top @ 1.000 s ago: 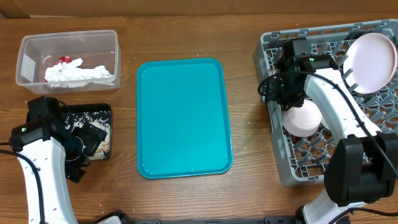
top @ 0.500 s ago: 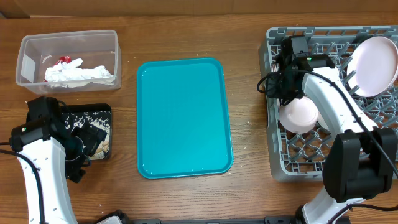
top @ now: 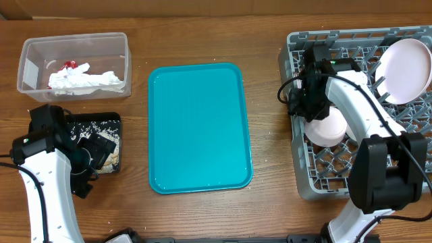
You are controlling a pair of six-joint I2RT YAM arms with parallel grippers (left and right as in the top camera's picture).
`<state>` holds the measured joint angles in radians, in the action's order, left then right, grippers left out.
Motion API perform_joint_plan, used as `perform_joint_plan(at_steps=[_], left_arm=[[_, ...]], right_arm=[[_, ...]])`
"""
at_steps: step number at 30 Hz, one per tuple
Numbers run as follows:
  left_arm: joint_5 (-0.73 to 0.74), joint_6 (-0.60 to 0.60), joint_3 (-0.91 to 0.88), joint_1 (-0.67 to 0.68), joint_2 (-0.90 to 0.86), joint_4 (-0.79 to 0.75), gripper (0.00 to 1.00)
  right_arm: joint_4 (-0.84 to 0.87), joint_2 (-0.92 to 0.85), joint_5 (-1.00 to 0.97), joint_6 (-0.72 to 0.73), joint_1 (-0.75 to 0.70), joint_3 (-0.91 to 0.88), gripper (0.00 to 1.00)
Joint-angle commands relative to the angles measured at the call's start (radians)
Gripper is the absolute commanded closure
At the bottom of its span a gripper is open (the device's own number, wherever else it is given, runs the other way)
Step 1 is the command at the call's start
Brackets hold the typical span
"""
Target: Sort waste into correct bins and load items into the dishwasher rack
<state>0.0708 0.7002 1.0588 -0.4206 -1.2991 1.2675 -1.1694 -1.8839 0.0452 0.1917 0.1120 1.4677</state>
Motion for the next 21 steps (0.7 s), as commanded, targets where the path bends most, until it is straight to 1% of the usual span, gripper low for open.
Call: perform_joint_plan(at_steps=[1, 2, 3, 8, 10, 13, 17, 21], left_arm=[[0.000, -0.013, -0.002, -0.001, 0.001, -0.001, 0.00], [0.000, -0.013, -0.002, -0.001, 0.001, -0.001, 0.00], [0.000, -0.013, -0.002, -0.001, 0.001, -0.001, 0.00], [0.000, -0.013, -0.002, -0.001, 0.001, -0.001, 0.00], [0.000, -0.013, -0.002, -0.001, 0.001, -0.001, 0.00], [0.000, -0.013, -0.002, -0.001, 0.001, -0.001, 0.00], [0.000, -0.013, -0.002, -0.001, 0.001, -0.001, 0.00], [0.000, -0.013, -0.002, -0.001, 0.001, -0.001, 0.00]], right_arm=[[-0.077, 0.006, 0.000, 0.023, -0.001, 0.147, 0.35], [-0.124, 0.006, 0.000, 0.027, -0.001, 0.192, 0.29], [-0.164, 0.006, 0.000, 0.042, -0.001, 0.229, 0.00], [-0.364, 0.018, 0.003, 0.114, 0.000, 0.423, 0.00], [-0.415, 0.038, 0.029, 0.124, 0.000, 0.470, 0.00], [-0.457, 0.122, 0.097, 0.124, 0.000, 0.480, 0.00], [-0.517, 0.278, 0.098, 0.140, 0.042, 0.475, 0.00], [-0.524, 0.463, 0.046, 0.184, 0.185, 0.434, 0.00]])
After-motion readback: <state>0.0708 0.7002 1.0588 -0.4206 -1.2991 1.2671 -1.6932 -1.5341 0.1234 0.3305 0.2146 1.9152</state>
